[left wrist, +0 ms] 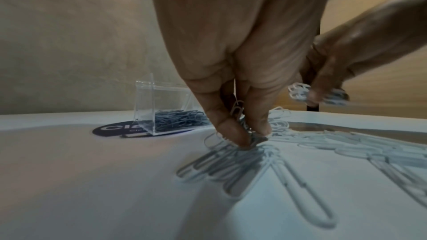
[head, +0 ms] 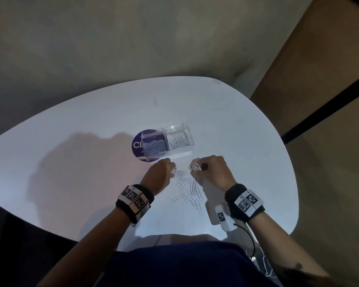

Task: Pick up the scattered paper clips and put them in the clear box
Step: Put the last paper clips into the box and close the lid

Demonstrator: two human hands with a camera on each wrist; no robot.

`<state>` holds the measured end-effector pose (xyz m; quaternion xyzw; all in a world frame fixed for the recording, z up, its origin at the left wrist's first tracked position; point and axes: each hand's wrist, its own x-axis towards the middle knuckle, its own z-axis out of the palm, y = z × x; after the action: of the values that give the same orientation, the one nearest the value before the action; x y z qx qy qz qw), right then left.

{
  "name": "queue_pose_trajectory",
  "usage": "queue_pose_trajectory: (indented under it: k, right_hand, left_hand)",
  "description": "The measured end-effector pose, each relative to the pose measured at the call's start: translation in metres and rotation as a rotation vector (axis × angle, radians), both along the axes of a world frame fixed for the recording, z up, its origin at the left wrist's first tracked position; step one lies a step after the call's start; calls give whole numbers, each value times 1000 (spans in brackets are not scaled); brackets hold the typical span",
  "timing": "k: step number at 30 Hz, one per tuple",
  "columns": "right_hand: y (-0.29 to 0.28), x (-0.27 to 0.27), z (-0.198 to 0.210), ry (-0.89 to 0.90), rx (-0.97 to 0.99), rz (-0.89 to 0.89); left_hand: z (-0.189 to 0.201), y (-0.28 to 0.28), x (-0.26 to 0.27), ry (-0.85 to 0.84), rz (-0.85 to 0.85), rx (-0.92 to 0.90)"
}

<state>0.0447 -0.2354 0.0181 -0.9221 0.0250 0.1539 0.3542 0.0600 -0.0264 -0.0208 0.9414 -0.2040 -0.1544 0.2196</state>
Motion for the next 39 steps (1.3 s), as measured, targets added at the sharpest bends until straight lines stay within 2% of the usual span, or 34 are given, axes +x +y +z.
queue_pose_trajectory:
  k: [5, 9, 13, 15, 17, 19, 21, 24, 27, 30, 33, 35, 38, 39]
  right_hand:
    - [7, 42, 32, -148, 98, 19]
    - [28, 82, 35, -239, 63, 47]
    - [51, 107, 22, -179, -89, 88]
    - [57, 109, 14, -133, -170, 126]
    - [56, 109, 9, -107, -169, 143]
    - [48, 106, 11, -137, -53, 81]
    - [33, 100, 15, -240, 60, -61]
    - [7, 84, 21, -314, 126, -250]
    - [-16, 62, 18, -266, 127, -299]
    - [-29, 38, 8, -169, 110, -291]
    - [-31, 14, -2, -117, 61, -236]
    - [-29, 4, -7, -62, -37, -122]
    - [-18, -8, -20, 23, -362, 219]
    - [-14, -12, -24, 43, -399, 253]
  left_hand:
    - [10, -2, -3, 12, 76, -49]
    - [23, -2, -5, 11, 133, -100]
    - [29, 0, -1, 15, 197, -152]
    - [35, 0, 4, 73, 231, -236]
    - [41, -1, 9, 92, 263, -329]
    - [50, -5, 15, 115, 306, -422]
    - [58, -9, 24, 130, 373, -511]
    - [71, -19, 44, 100, 374, -587]
    - [74, -30, 69, 107, 420, -568]
    - [62, -36, 83, 127, 433, -552]
    - [52, -39, 84, 74, 402, -330]
    - [48, -41, 82, 27, 393, -233]
    - [47, -45, 79, 17, 305, -77]
    - [49, -45, 78, 25, 287, -36]
